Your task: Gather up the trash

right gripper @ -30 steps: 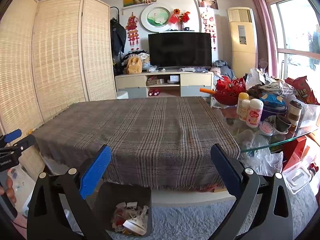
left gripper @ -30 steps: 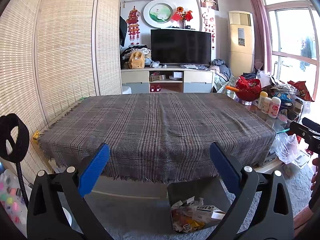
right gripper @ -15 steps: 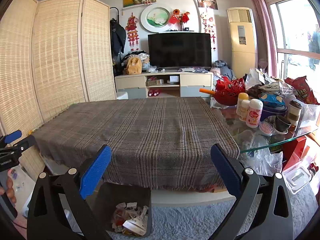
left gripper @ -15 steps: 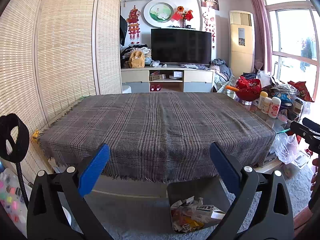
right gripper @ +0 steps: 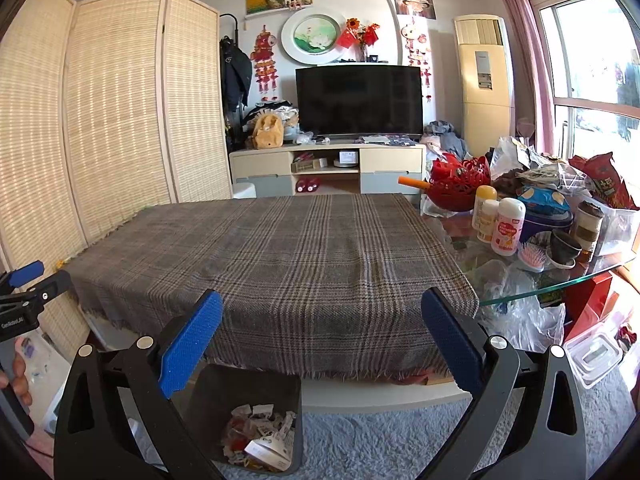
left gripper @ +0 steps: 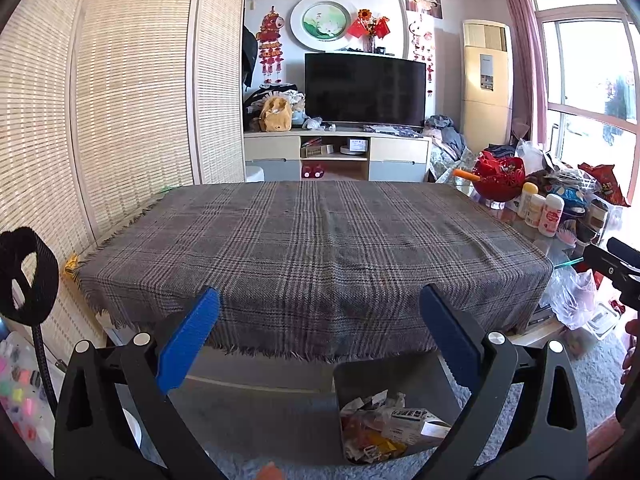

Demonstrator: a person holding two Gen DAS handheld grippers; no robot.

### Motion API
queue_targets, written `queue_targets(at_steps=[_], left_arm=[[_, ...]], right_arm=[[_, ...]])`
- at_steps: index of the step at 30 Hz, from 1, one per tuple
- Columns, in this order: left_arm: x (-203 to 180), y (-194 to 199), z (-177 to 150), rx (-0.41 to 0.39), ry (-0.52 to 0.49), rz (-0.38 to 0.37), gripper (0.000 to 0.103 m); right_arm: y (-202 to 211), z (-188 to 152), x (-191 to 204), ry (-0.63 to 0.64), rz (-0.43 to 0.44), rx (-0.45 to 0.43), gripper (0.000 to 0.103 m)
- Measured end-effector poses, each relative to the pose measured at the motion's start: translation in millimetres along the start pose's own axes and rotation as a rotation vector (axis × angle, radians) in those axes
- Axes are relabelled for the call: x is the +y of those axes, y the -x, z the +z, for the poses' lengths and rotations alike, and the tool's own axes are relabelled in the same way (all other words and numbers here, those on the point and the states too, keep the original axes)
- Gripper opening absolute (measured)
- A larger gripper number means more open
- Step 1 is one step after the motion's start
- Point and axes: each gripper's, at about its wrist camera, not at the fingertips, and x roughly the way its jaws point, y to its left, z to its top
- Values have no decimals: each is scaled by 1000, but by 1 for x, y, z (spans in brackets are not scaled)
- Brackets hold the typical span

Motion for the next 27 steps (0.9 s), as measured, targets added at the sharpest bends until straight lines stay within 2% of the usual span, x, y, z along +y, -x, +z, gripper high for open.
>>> queue_targets(at_steps=[5, 12, 19, 27], left_arm=[[0, 1, 1, -4, 13, 11, 95], [3, 1, 0, 7, 59, -34, 95], [-3, 3, -1, -13, 30, -17, 95], [3, -4, 1, 41, 56, -34, 95]], right_arm=[[0, -1, -1, 1, -1, 1, 100], [0, -1, -3, -3, -3, 8, 100], [-1, -1, -5, -1, -1, 12, 100], [-3, -1, -6, -1, 1, 16, 100]])
